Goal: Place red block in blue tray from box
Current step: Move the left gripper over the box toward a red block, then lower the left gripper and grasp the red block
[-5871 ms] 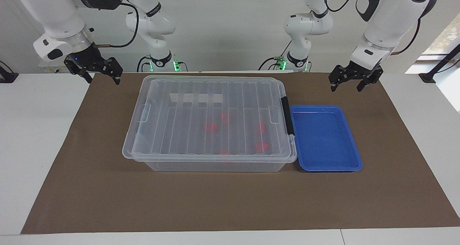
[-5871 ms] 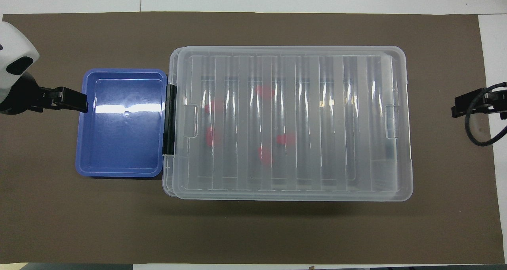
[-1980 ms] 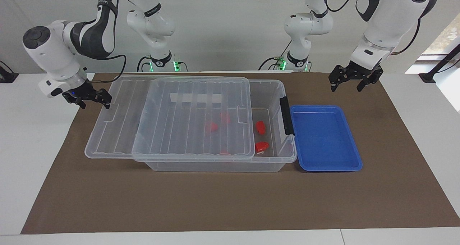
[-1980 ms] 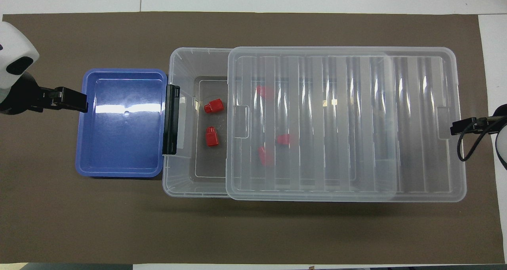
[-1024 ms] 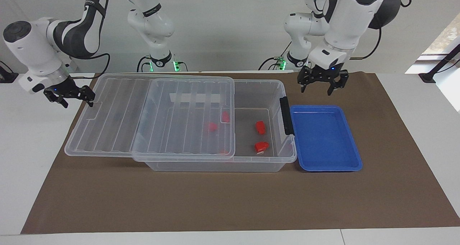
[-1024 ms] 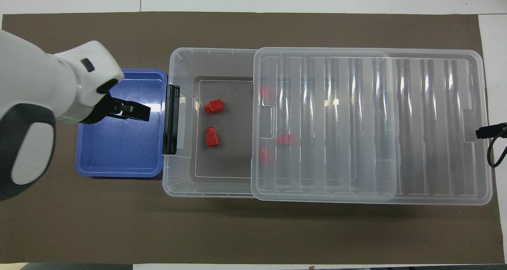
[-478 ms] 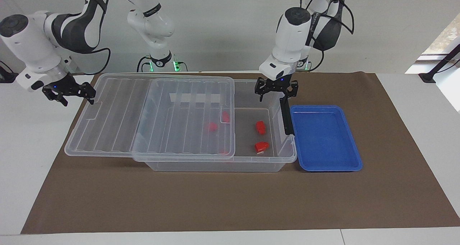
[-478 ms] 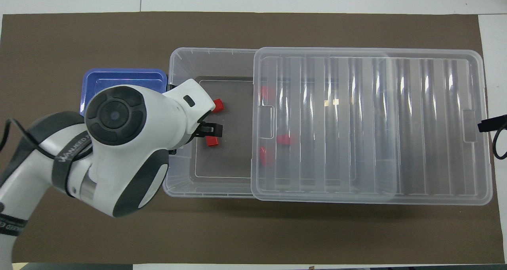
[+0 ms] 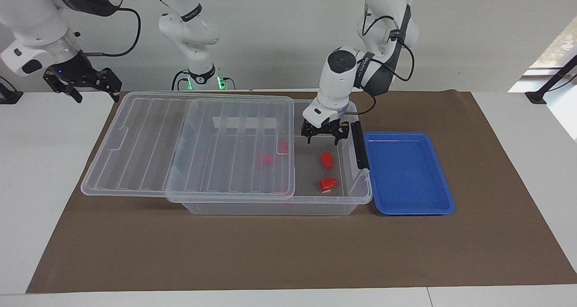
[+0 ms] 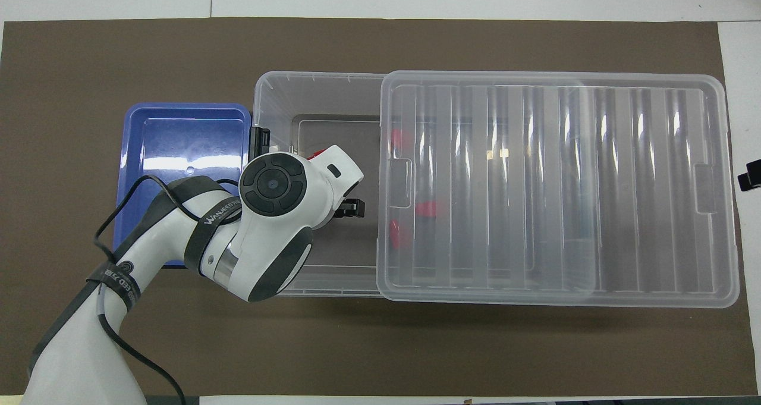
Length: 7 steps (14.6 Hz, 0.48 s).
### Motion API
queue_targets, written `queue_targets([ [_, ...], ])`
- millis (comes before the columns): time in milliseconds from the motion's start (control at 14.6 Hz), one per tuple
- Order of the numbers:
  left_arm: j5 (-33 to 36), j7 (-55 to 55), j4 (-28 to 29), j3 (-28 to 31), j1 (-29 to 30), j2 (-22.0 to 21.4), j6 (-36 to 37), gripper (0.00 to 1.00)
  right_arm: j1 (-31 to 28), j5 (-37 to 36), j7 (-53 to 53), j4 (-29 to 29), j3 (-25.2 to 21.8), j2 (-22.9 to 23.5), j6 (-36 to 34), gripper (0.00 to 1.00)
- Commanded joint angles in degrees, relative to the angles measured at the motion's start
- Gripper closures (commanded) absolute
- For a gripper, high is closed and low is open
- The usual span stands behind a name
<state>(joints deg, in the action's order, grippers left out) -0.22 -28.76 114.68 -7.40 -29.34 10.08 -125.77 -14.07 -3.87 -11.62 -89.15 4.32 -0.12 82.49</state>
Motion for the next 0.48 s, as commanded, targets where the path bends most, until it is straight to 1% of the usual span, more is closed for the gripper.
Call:
queue_targets([
  [0, 1.0, -3.8, 2.4, 0.8, -1.4, 1.5, -3.6, 0.00, 0.8, 1.5, 2.1, -0.1, 0.5, -0.9, -1.5, 0.00],
  [205, 1.9, -8.6, 4.7, 0.9, -1.2, 1.3, -5.4, 0.00, 2.6, 1.5, 6.2, -4.3, 0.6, -4.6, -2.9, 0.00],
  [273, 1.9, -10.4, 4.8, 0.9, -1.2, 1.3, -5.4, 0.00, 4.2, 1.5, 7.2, -4.5, 0.5, -4.7, -2.6, 0.00],
  [410, 2.1, -12.5, 5.4, 1.0, -1.1, 1.4, -6.2, 0.00, 4.6, 1.5, 7.7, -4.5, 0.5, -4.8, -2.4, 0.00],
])
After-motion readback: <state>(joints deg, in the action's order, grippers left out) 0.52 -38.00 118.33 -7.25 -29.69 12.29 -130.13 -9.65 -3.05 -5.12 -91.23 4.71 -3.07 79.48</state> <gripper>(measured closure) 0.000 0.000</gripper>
